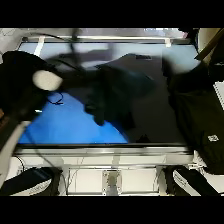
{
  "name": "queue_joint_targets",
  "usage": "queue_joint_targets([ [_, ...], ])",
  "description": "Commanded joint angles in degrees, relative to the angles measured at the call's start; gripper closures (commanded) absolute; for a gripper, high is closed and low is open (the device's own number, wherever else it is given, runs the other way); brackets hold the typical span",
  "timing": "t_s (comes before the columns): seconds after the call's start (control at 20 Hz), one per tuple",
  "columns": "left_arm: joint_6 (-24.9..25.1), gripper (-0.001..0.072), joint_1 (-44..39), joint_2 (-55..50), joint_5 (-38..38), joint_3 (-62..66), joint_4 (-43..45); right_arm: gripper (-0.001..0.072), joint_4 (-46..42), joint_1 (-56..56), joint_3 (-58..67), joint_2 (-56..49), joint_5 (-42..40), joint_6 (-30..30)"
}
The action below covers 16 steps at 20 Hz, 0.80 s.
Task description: Fold the clothes and pants, and hang the long-sleeved shirts on hangers.
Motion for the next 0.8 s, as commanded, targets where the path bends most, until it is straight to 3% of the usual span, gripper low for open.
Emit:
queue_joint_targets([
  [0.0,-0.87,0.0056,-6.36,-8.41,4.31,-0.02,0.61,0.0402,-1.97,-0.04,0.33,-1.64,3.02,-0.92],
  [0.15,-2.84,0.0067,5.29,-6.36,-3.52,0.0,0.66,0.0401,-2.29,-2.16,0.13,-3.89,9.38,-1.07],
  [0.25,-5.46,0.0159,16.5,-3.37,-16.15,-0.33,3.91,0.0401,-1.68,-5.92,-2.29,-4.17,10.12,-0.83],
  [0.4,-7.98,0.0171,25.81,3.96,-29.11,-11.1,11.32,0.0402,4.15,-11.45,-7.15,-4.17,10.12,-0.55],
  [0.55,-8.02,0.02,22.53,14.27,-20.15,-32.96,4.66,0.0402,11.56,-12.61,-10.95,-4.2,9.88,-0.42],
  [0.65,-7.98,0.0357,16.15,17.4,-16.76,-42.18,1.97,0.0402,14.58,-12.46,-11.61,-4.2,8.28,0.44],
  [0.75,-8.26,0.0352,8.17,16.52,-15.1,-45.07,1.9,0.0401,16.09,-12.46,-11.61,-4.2,6.14,0.96],
])
